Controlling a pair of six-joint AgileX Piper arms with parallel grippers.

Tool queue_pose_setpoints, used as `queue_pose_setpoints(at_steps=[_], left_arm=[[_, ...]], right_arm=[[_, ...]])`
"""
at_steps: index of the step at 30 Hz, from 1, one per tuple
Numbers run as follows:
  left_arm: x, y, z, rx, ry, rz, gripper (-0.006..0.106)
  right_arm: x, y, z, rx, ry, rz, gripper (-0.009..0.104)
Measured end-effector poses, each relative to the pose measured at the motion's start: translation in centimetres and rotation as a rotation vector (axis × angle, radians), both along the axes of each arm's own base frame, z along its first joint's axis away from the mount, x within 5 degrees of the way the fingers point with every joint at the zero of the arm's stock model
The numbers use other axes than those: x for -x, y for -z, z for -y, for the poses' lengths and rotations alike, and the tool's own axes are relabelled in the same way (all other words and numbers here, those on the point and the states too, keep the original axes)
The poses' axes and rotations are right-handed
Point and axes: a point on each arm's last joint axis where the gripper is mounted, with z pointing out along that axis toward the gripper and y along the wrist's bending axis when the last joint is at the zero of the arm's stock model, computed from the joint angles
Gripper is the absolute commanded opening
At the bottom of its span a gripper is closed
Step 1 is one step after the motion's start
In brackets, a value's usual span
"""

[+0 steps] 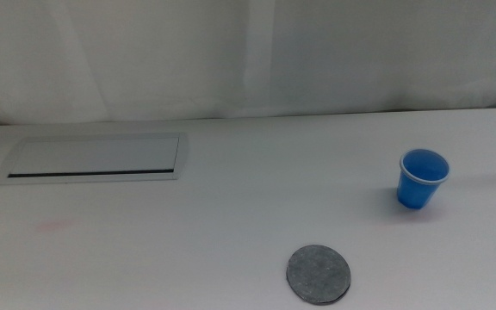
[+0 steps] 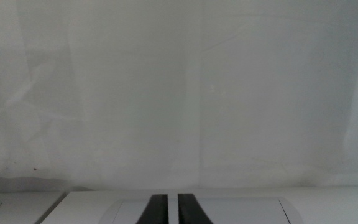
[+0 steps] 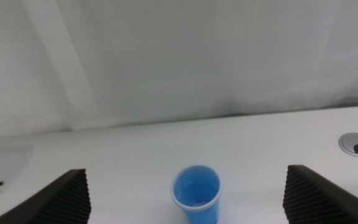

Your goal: Place an empty cup on a cup mat.

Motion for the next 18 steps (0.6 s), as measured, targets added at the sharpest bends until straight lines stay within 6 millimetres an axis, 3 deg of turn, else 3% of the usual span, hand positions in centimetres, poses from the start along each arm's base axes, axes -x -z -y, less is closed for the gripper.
queue_pose_setpoints(at_steps=[11,18], left_arm=[[0.0,0.0,0.0,0.0,0.0,0.0,-0.003],[0.0,0.0,0.0,0.0,0.0,0.0,-0.003]], right_arm=[[-6.5,-3.8,-0.4,0.072,0.009,-0.114,0.085],[-11.4,-3.2,-0.5,0.113,0.041,-0.335,0.085]])
